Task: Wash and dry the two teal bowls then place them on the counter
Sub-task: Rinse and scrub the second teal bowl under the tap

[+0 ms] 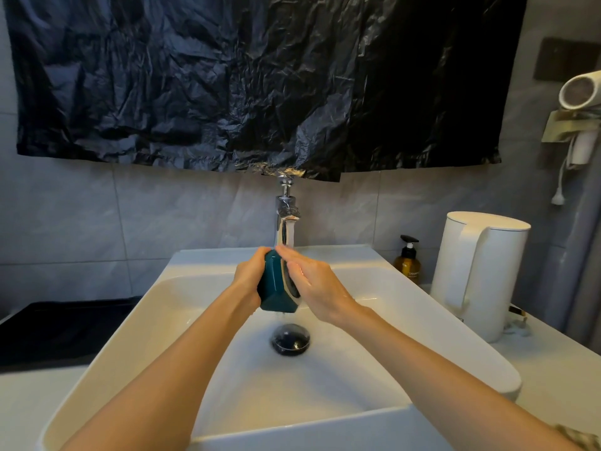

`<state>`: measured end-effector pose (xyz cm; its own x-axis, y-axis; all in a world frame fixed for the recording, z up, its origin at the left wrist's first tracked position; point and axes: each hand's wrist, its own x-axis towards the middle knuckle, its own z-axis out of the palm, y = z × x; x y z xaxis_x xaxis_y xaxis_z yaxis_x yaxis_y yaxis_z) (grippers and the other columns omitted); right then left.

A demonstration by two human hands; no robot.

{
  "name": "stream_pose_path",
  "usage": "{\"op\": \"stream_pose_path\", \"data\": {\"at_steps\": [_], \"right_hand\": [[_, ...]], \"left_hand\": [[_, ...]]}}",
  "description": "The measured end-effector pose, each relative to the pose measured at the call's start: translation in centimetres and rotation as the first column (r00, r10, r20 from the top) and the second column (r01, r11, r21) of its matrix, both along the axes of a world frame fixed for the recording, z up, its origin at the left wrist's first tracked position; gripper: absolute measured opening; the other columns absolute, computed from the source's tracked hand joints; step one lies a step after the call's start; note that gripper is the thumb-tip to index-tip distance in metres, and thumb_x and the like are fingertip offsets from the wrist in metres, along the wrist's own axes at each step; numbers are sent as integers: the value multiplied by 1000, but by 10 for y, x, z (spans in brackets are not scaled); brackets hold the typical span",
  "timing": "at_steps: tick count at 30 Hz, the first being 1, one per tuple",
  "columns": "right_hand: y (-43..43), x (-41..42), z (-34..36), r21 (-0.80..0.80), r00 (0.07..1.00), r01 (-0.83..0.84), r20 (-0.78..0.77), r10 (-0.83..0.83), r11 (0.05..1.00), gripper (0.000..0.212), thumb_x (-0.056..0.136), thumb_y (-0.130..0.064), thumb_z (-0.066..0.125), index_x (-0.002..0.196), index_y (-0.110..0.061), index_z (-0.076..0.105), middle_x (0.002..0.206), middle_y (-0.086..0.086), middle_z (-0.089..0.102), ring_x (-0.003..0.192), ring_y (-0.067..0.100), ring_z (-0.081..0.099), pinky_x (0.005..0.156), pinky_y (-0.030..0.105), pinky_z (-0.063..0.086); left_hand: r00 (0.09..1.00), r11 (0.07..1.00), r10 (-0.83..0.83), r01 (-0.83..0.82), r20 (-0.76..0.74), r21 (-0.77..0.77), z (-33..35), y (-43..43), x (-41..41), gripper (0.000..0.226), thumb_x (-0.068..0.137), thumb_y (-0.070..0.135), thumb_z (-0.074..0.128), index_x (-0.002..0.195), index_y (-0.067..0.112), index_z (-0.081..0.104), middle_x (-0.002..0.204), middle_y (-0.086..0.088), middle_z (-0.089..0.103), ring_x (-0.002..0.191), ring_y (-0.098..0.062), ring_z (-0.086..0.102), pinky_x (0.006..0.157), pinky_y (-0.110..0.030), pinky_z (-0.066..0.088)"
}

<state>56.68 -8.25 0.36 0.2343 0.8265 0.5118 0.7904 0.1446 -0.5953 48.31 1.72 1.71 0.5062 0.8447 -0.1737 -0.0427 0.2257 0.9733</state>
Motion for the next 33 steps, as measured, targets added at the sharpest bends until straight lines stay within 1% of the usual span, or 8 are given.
{"op": "stream_pose_path", "data": {"at_steps": [3, 6, 10, 15, 20, 25, 30, 33], "right_hand": [[4, 2, -1, -3, 1000, 2, -12, -2, 1000, 43, 105, -27, 26, 148, -22, 33, 149, -6, 39, 134, 4, 35, 110, 20, 31], [8, 8, -3, -30, 978, 30, -208, -36, 999, 42, 105, -32, 25, 145, -27, 37, 125, 1, 57, 112, 11, 51, 88, 18, 43], [7, 11, -6, -60, 961, 92, -257, -105, 994, 36, 105, -32, 28, 118, -21, 59, 99, 5, 61, 89, 12, 53, 75, 25, 43], [11, 1, 1, -17, 957, 40, -286, -43, 999, 40, 105, -28, 27, 142, -24, 44, 132, -5, 53, 117, 10, 49, 95, 21, 41], [2, 15, -4, -96, 976, 140, -154, -154, 985, 42, 105, -29, 25, 136, -22, 53, 112, 3, 62, 105, 18, 54, 88, 30, 43], [10, 7, 3, -21, 933, 82, -349, -84, 996, 41, 105, -26, 27, 136, -15, 52, 128, 3, 59, 115, 18, 54, 94, 30, 46], [11, 14, -10, -111, 920, 49, -381, -88, 993, 39, 102, -35, 32, 129, -24, 58, 120, 10, 63, 112, 25, 57, 104, 45, 44], [12, 10, -12, -135, 933, 51, -347, -95, 990, 42, 101, -39, 31, 123, -23, 63, 116, 3, 65, 110, 19, 57, 102, 37, 44]], "left_hand": [[1000, 999, -13, 14, -20, 48, 1, 5, -5, 26, 89, 41, 54, 93, 15, 59, 89, -8, 65, 83, -21, 60, 79, -34, 49], [999, 997, -36, 39, -36, 67, -1, 3, -6, 26, 90, 41, 53, 94, 16, 60, 94, -8, 67, 88, -22, 61, 84, -36, 49], [1000, 1000, -22, 22, 16, -2, 1, 3, -8, 25, 88, 41, 54, 92, 16, 60, 93, -7, 67, 87, -22, 60, 84, -37, 49], [997, 996, -75, 75, 8, -38, -1, 3, -8, 26, 90, 42, 52, 93, 17, 59, 92, -7, 66, 87, -22, 60, 83, -38, 49], [993, 986, -52, 67, 103, -153, 4, 6, -10, 19, 87, 36, 54, 82, 17, 58, 84, -6, 65, 81, -22, 59, 84, -41, 49], [991, 979, -88, 105, 102, -173, 4, 5, -9, 19, 86, 35, 55, 81, 17, 59, 81, -6, 65, 80, -22, 59, 80, -40, 50], [970, 970, -2, 62, 244, -237, 8, 14, -14, 16, 83, 31, 54, 82, 17, 62, 88, -8, 66, 87, -27, 60, 89, -45, 50], [962, 962, 50, 25, 268, -271, 7, 21, -15, 18, 85, 31, 51, 81, 17, 61, 88, -7, 66, 86, -26, 60, 88, -47, 49]]}}
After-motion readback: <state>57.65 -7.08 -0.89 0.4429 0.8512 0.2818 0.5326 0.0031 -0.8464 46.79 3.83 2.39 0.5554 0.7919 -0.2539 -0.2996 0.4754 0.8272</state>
